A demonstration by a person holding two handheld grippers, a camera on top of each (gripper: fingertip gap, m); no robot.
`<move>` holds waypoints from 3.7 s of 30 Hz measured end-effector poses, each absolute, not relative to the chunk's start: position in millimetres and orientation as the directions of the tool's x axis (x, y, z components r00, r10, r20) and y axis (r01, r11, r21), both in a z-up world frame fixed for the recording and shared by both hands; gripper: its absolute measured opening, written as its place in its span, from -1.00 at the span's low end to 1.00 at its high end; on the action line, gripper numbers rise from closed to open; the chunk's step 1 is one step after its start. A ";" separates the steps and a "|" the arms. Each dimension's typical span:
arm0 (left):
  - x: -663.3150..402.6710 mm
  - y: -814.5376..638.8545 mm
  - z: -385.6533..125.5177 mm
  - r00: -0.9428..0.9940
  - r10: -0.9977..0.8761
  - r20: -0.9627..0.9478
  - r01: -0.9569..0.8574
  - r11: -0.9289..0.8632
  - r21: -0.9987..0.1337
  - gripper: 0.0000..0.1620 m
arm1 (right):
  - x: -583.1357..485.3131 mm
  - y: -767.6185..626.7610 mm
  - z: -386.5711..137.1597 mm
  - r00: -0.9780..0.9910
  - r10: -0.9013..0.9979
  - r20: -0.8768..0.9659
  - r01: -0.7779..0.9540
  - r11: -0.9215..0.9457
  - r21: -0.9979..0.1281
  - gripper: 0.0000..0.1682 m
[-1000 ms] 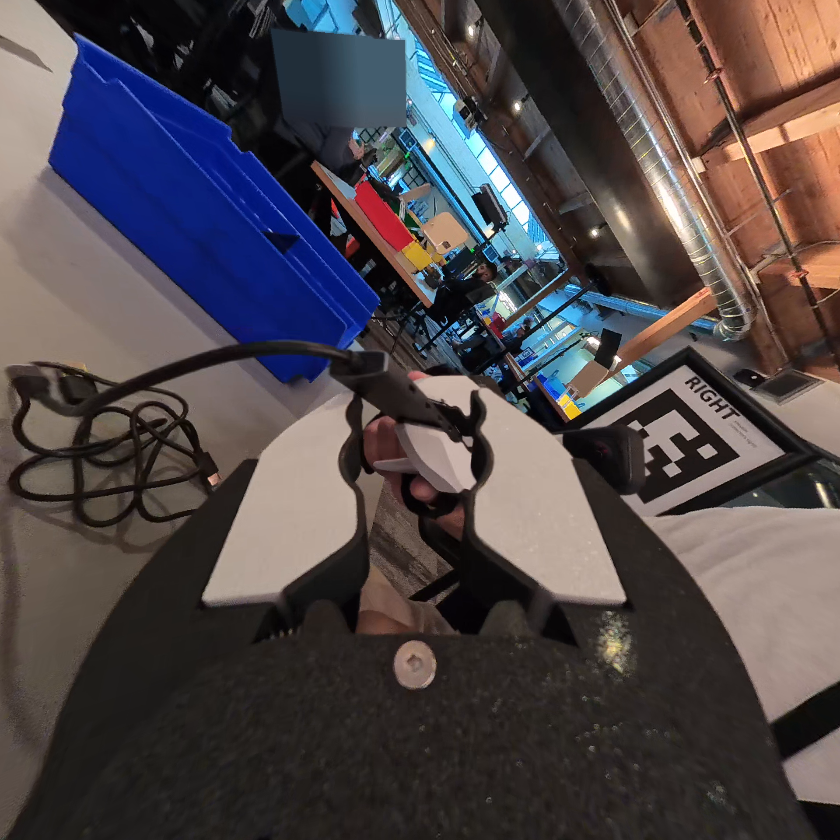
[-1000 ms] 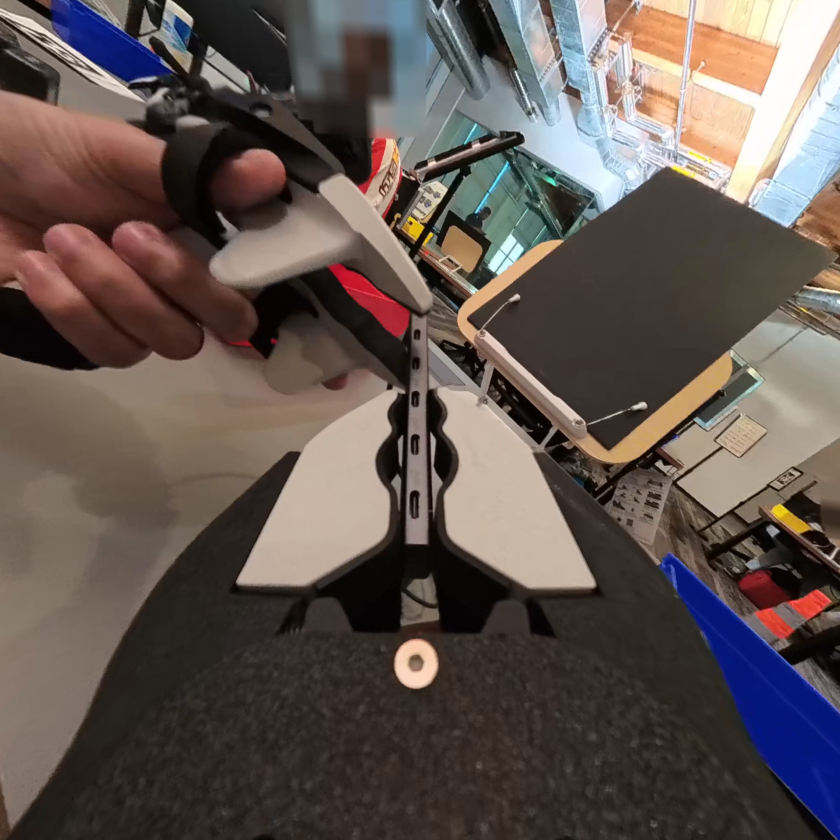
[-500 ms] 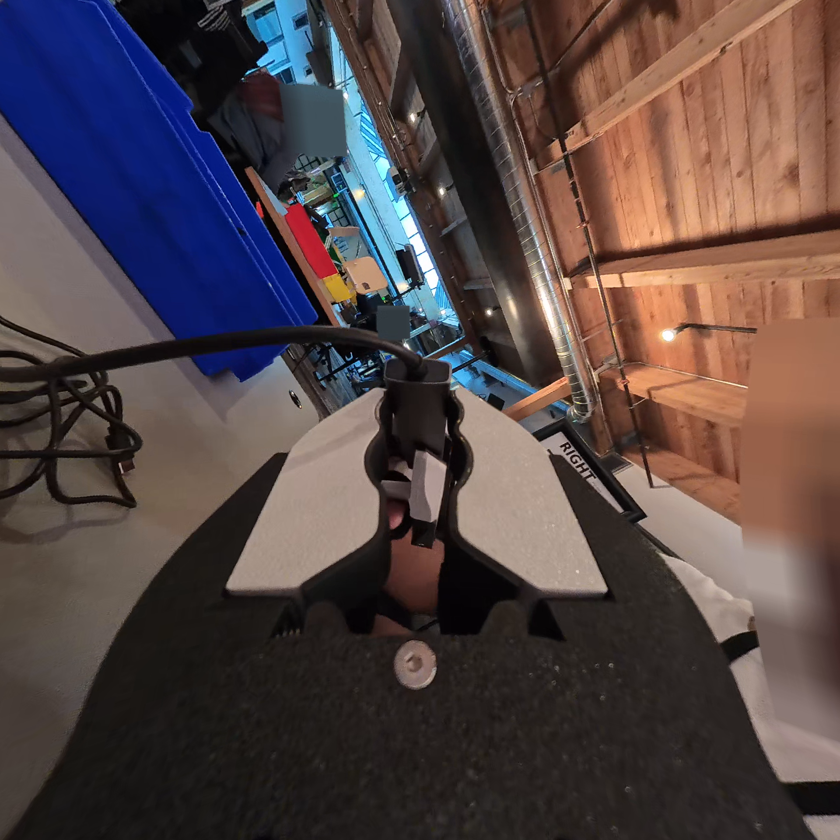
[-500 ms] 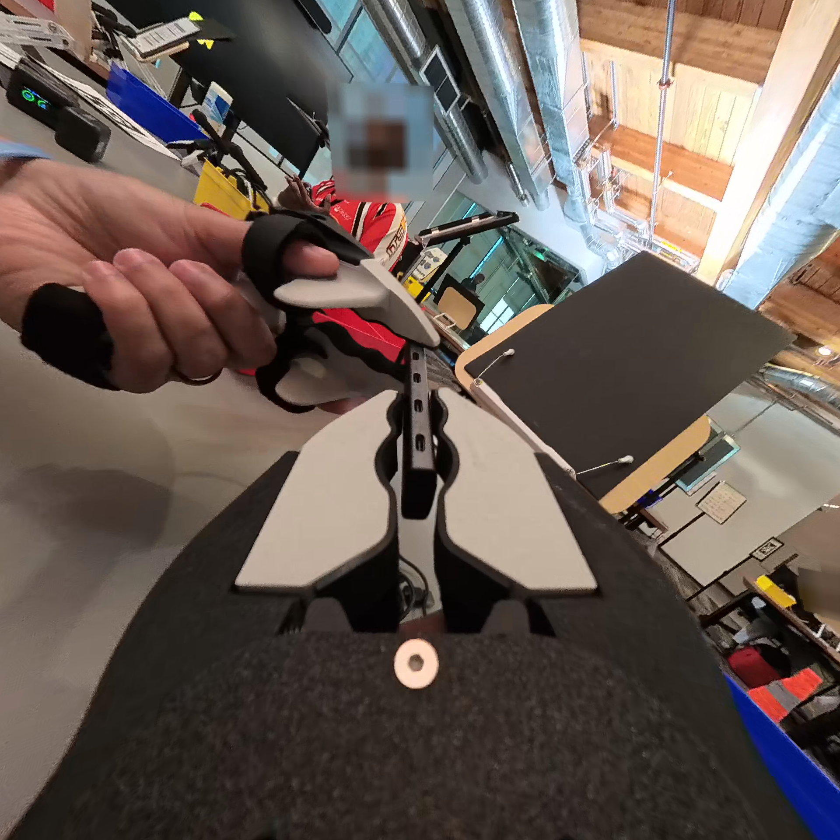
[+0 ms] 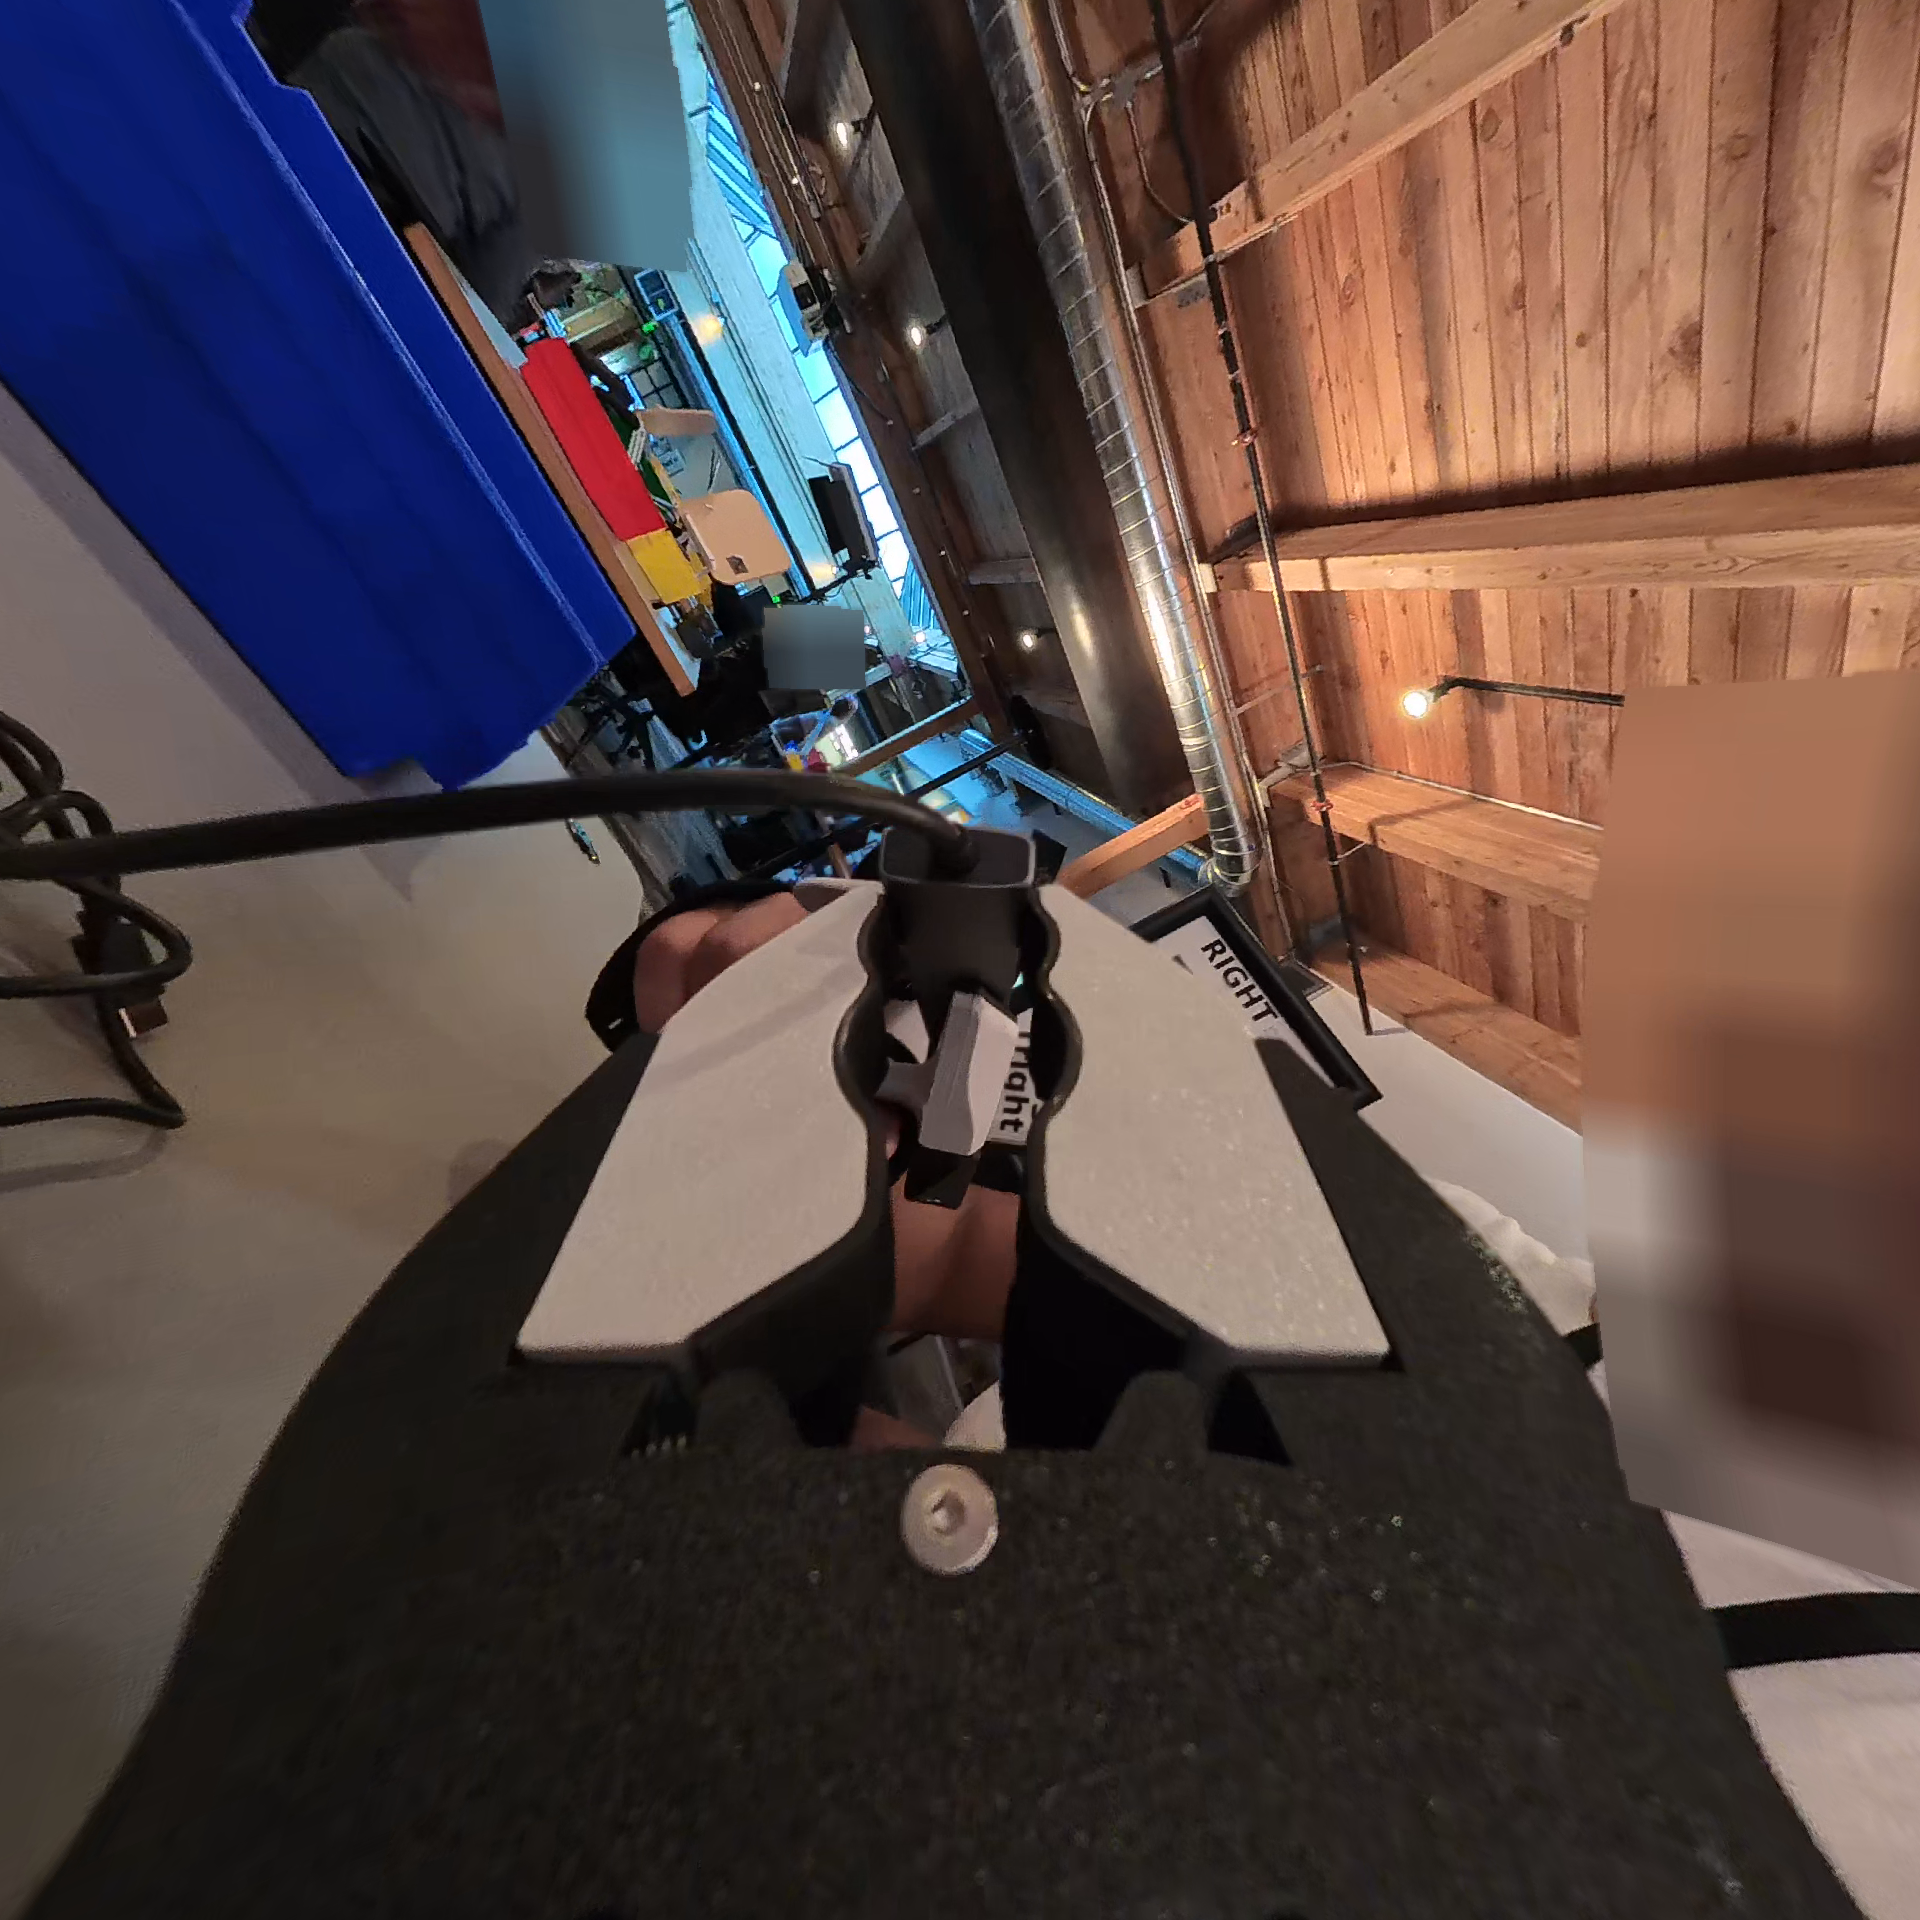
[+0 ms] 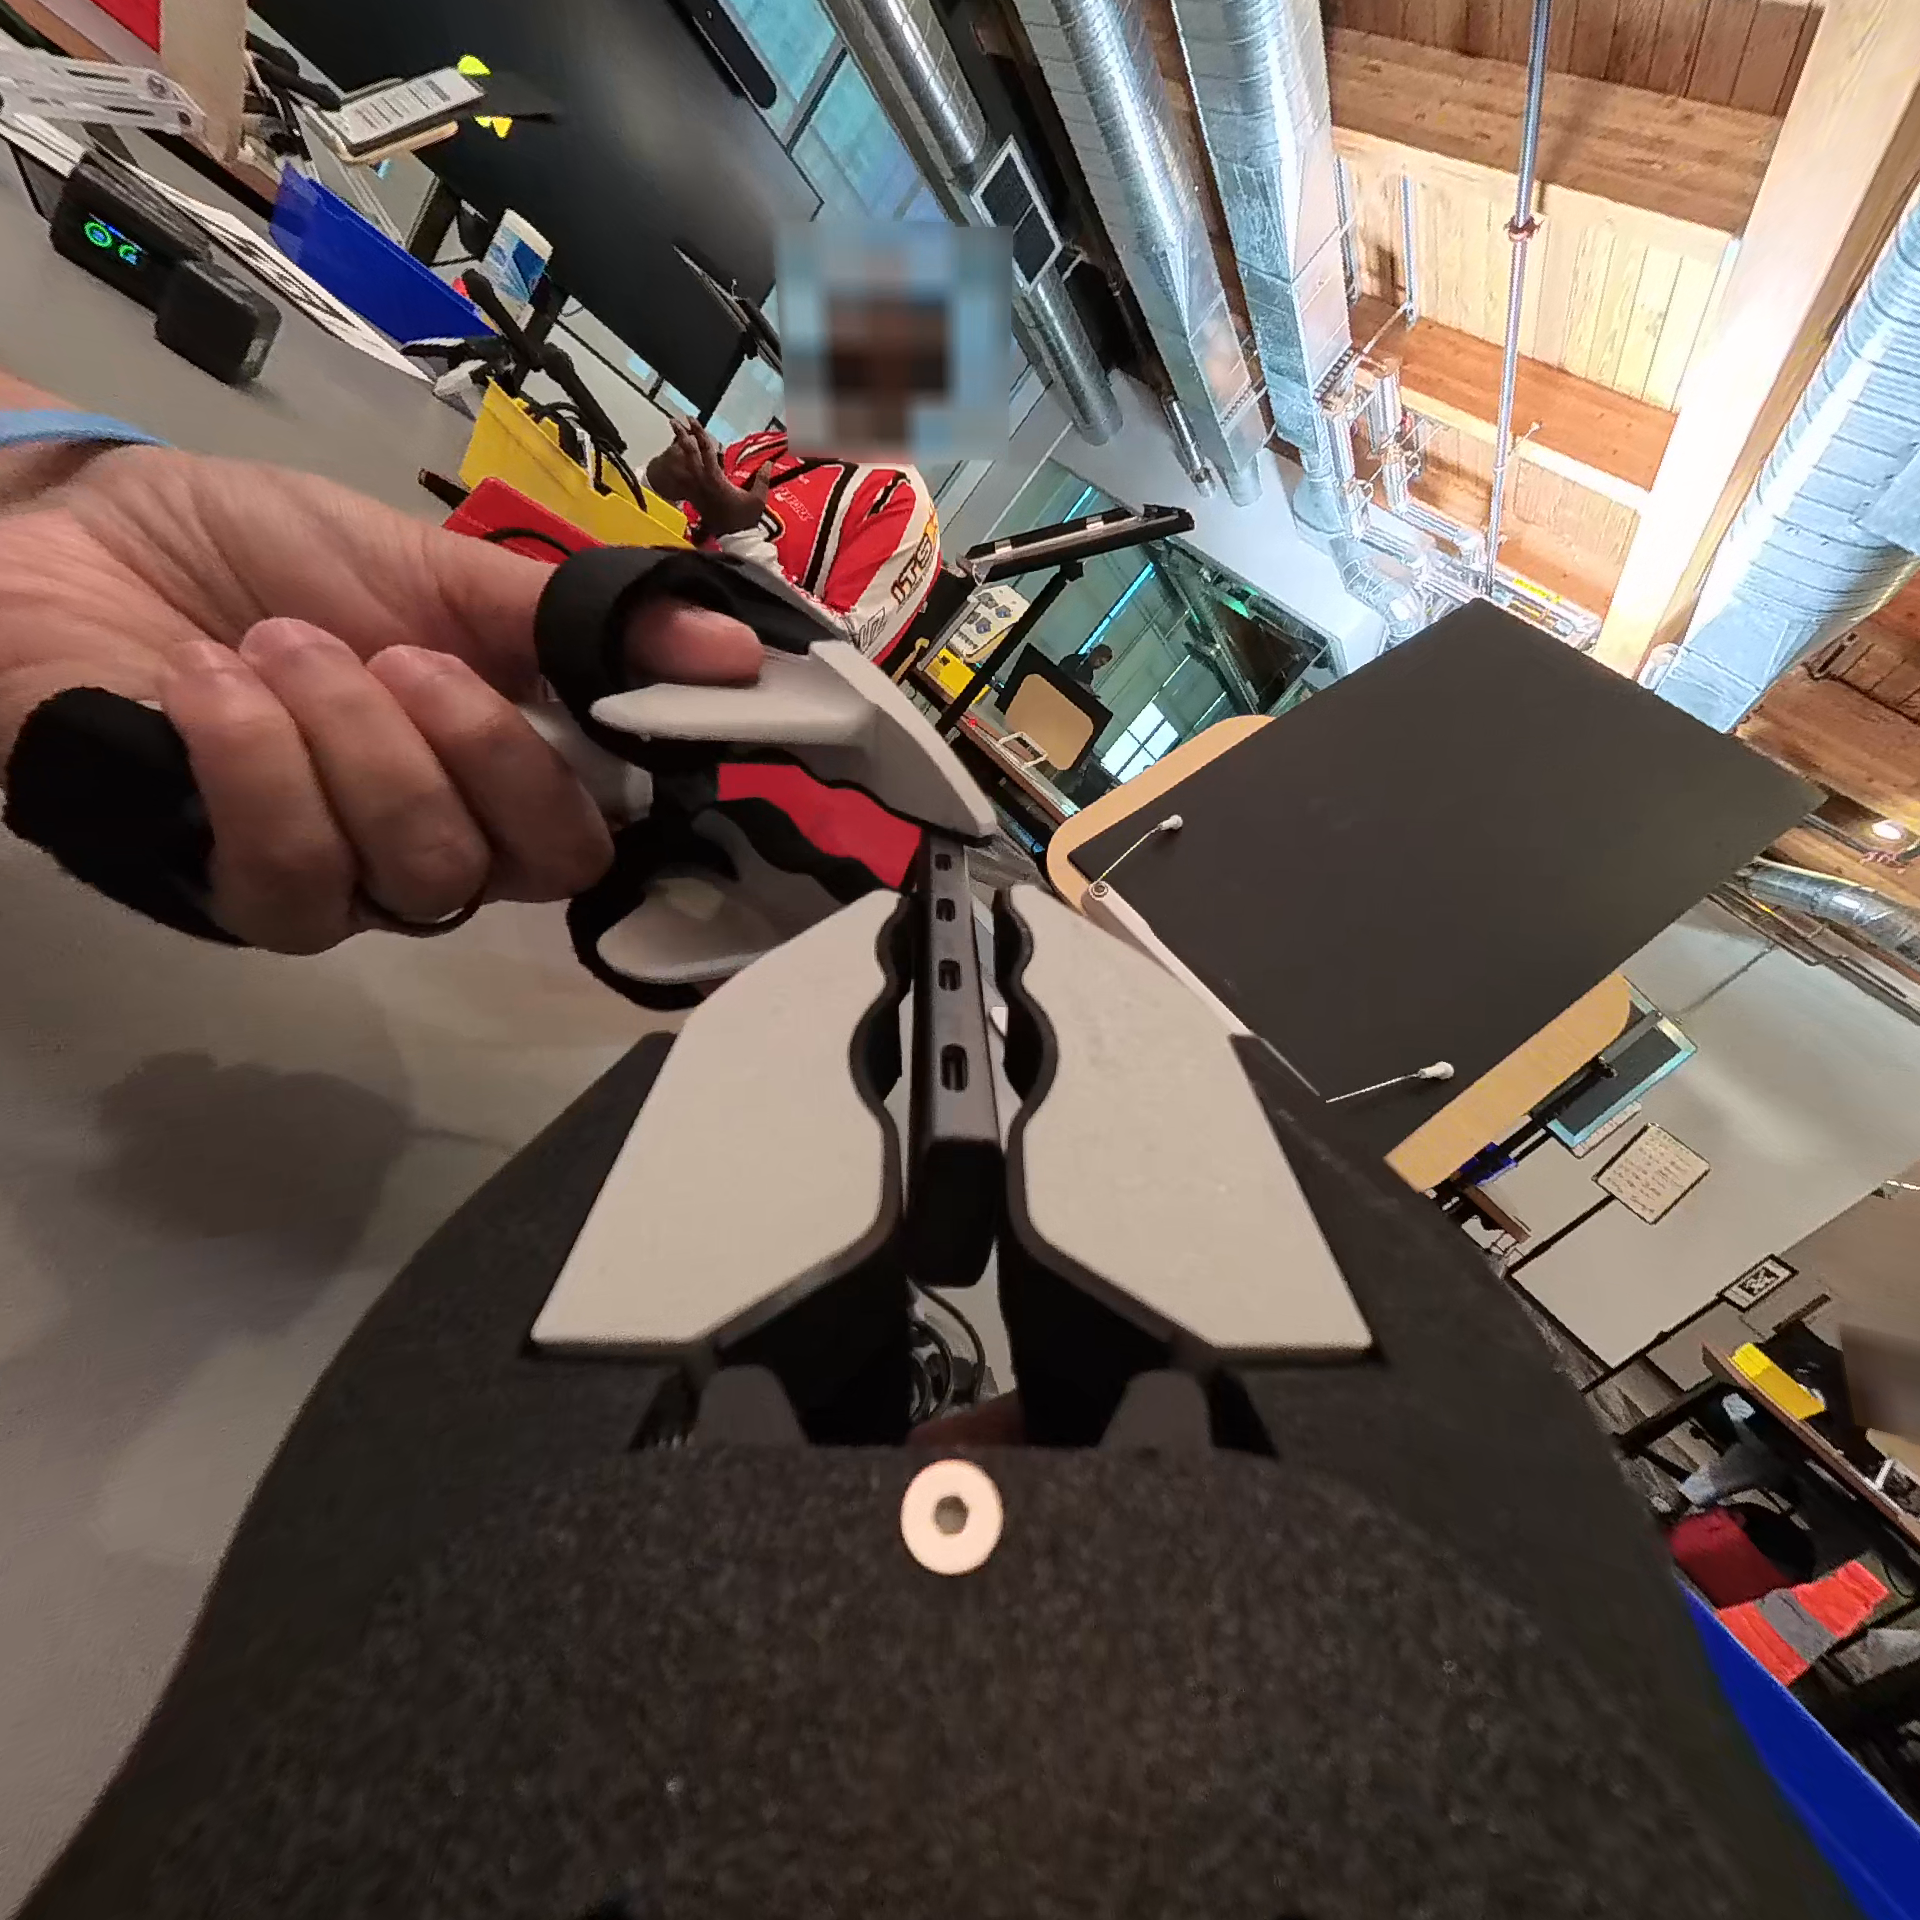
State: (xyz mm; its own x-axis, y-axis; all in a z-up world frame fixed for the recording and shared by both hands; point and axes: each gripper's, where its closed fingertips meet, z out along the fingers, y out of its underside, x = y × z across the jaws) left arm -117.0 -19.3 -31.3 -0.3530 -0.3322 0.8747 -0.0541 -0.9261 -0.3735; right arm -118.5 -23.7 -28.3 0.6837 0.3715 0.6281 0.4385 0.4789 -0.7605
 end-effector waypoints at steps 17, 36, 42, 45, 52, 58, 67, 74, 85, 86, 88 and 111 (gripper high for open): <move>-124.9 -5.9 -29.4 -0.340 -0.367 0.866 -0.024 -0.917 -0.398 -0.72 | -116.1 -19.7 -35.2 0.674 0.419 0.608 0.453 0.417 -0.788 -0.89; -130.0 11.8 -82.8 0.147 -0.809 0.569 -0.209 -0.587 -0.782 -0.68 | -38.6 -9.4 19.5 0.812 0.102 0.575 0.487 0.425 -0.763 -0.88; -117.6 24.3 -135.0 0.328 -0.896 0.299 -0.433 -0.423 -0.796 -0.69 | -37.8 -0.1 -0.5 0.781 0.087 0.619 0.548 0.382 -0.744 -0.89; -109.2 19.2 -135.4 0.297 -0.914 0.276 -0.457 -0.389 -0.800 -0.69 | -34.9 1.0 -2.2 0.785 0.088 0.614 0.546 0.371 -0.751 -0.89; -97.2 47.0 -120.9 0.131 -0.991 -0.037 -0.610 -0.051 -0.791 -0.77 | -22.7 6.8 -8.6 0.824 0.126 0.552 0.486 0.342 -0.804 -0.89; -90.8 69.9 -149.9 -0.126 -0.992 0.010 -0.752 0.089 -0.653 -0.66 | -22.0 9.7 -10.6 0.828 0.140 0.544 0.478 0.332 -0.813 -0.89; -101.5 91.3 -159.2 -0.039 -0.995 -0.087 -0.797 0.084 -0.599 -0.97 | -18.3 13.4 -18.5 0.830 0.164 0.532 0.470 0.307 -0.827 -0.89; -174.0 96.0 -126.5 0.349 -0.914 -0.208 -0.751 -0.140 -0.645 -0.97 | -19.1 13.6 -17.6 0.837 0.173 0.519 0.456 0.304 -0.836 -0.89; -228.0 31.2 -174.3 0.449 -0.894 0.000 -0.722 -0.363 -0.589 -0.96 | -40.4 15.9 -22.1 0.809 0.215 0.547 0.475 0.309 -0.824 -0.89; -231.0 35.3 -172.0 0.471 -0.881 -0.028 -0.720 -0.366 -0.589 -0.95 | -41.3 16.0 -22.8 0.806 0.215 0.551 0.480 0.307 -0.822 -0.89; -235.7 38.4 -163.6 0.490 -0.869 -0.065 -0.717 -0.359 -0.598 -0.80 | -42.5 15.3 -23.4 0.802 0.214 0.558 0.487 0.307 -0.818 -0.89; -187.7 -5.8 -195.6 -0.085 -0.969 -0.231 -0.840 0.194 -0.506 -0.97 | -39.6 14.4 -37.2 0.789 0.250 0.561 0.500 0.268 -0.824 -0.89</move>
State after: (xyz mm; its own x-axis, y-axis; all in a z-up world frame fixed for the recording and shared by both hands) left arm -187.7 -5.8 -195.6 -0.0848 -0.9691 -0.2315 -0.8401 0.1944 -0.5063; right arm -39.6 14.4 -37.2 0.7894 0.2500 0.5607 0.5002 0.2675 -0.8235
